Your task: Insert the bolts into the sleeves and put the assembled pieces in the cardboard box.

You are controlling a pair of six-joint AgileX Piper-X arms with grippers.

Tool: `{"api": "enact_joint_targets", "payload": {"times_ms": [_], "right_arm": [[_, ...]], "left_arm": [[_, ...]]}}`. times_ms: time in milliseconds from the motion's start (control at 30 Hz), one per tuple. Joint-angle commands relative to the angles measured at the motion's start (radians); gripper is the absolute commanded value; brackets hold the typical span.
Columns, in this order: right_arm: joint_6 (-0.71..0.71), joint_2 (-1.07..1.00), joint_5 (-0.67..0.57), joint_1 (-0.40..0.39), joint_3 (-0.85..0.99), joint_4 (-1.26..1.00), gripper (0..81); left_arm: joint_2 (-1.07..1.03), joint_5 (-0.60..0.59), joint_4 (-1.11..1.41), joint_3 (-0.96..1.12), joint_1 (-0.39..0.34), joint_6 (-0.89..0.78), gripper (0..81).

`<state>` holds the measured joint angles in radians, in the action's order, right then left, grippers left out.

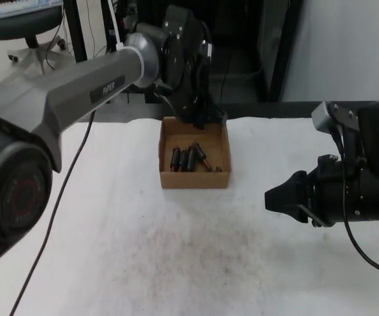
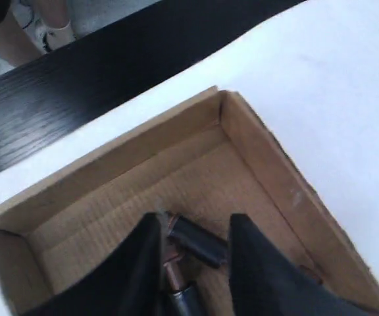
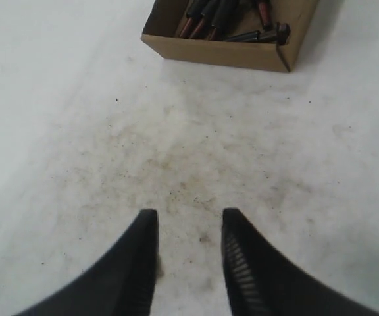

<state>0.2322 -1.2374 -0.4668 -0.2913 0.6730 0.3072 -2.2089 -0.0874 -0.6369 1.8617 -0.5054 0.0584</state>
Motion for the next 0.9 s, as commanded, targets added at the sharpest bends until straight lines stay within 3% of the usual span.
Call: {"api": "enact_joint_targets", "payload": {"times_ms": [0, 100, 167, 367, 533, 733, 867], "right_arm": [[-0.008, 0.013, -0.002, 0.003, 0.006, 0.010, 29.8], [-0.008, 0.024, 0.031, 0.003, 0.006, 0.010, 15.5], [-0.053, 0.032, 0.052, 0.003, 0.006, 0.010, 1.3], [-0.117, 0.079, 0.141, 0.003, 0.006, 0.077, 0.8], [-0.190, 0.193, 0.285, 0.007, 0.006, 0.219, 0.8], [-0.204, 0.430, 0.346, 0.078, 0.006, 0.374, 0.8], [-0.309, 0.572, 0.459, 0.141, 0.001, 0.514, 0.8]], "left_arm": [[0.027, 0.114, -0.089, 0.035, 0.003, 0.058, 3.2], [0.052, 0.177, -0.173, 0.035, 0.005, 0.134, 0.2], [0.080, 0.212, -0.238, 0.032, 0.006, 0.147, 0.3], [0.229, 0.202, -0.375, -0.024, 0.006, 0.143, 0.3], [0.459, 0.183, -0.367, -0.220, 0.004, 0.127, 0.3], [0.904, 0.178, -0.238, -0.637, 0.001, 0.033, 0.3], [1.272, 0.218, -0.097, -0.970, 0.001, -0.100, 0.3]]}}
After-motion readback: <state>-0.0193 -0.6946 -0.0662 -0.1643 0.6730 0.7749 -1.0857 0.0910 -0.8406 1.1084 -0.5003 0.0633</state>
